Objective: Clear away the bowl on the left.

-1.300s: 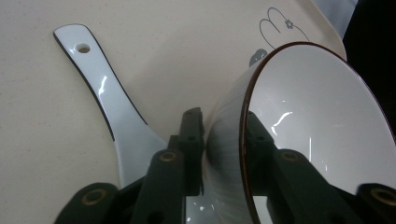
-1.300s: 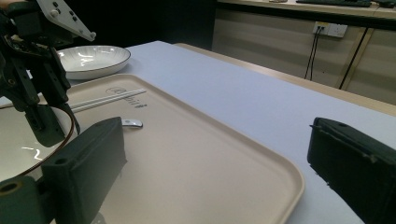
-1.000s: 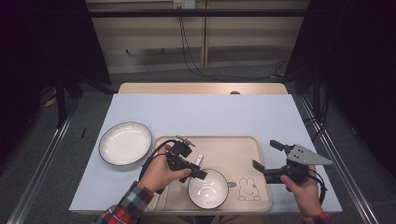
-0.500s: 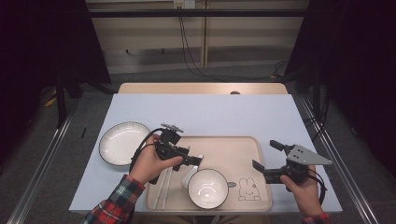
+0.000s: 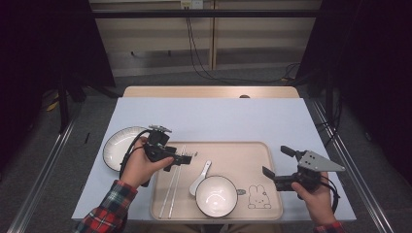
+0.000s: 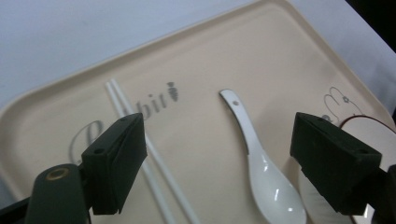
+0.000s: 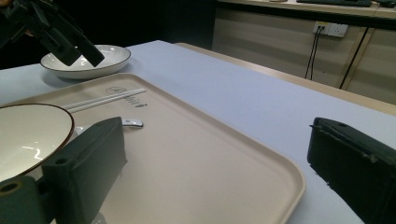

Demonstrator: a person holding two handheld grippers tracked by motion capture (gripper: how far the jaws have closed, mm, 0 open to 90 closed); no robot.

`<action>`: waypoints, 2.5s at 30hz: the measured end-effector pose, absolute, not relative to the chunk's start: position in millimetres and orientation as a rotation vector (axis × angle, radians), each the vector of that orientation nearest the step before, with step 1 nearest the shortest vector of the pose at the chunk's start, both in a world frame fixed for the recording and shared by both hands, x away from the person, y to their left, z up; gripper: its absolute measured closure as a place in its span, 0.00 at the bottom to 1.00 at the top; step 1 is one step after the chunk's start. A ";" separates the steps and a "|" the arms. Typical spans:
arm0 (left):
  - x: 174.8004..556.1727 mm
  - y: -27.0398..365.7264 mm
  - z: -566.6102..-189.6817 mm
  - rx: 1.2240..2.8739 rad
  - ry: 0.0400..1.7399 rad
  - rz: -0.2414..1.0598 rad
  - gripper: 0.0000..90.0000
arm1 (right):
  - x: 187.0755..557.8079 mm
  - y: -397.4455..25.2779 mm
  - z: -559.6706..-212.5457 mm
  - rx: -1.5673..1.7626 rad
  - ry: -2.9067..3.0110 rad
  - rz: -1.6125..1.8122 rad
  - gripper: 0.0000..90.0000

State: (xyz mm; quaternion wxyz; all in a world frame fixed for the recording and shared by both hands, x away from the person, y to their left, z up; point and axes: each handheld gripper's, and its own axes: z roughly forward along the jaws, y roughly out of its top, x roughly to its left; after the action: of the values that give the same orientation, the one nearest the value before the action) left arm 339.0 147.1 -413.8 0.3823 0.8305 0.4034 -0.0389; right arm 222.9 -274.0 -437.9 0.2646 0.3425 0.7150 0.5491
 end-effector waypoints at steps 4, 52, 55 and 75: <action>340.7 160.3 -416.2 2.120 1.058 -0.082 0.19 | 223.2 -273.8 -438.2 0.924 1.933 1.483 0.04; 343.1 280.8 -432.6 2.053 1.311 0.102 0.17 | 224.1 -272.7 -439.2 0.933 1.939 1.471 0.04; 342.9 285.4 -432.8 2.048 1.325 0.108 0.17 | 224.1 -272.5 -439.3 0.929 1.940 1.472 0.04; 345.5 300.0 -446.3 2.018 1.416 0.108 0.19 | 224.2 -272.5 -439.4 0.933 1.940 1.472 0.04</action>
State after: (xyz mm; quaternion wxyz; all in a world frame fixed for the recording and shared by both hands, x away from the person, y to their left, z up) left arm 345.5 300.0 -446.3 0.3308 0.7718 0.5415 0.0413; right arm 224.2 -272.5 -439.4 0.2639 0.3449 0.7175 0.5446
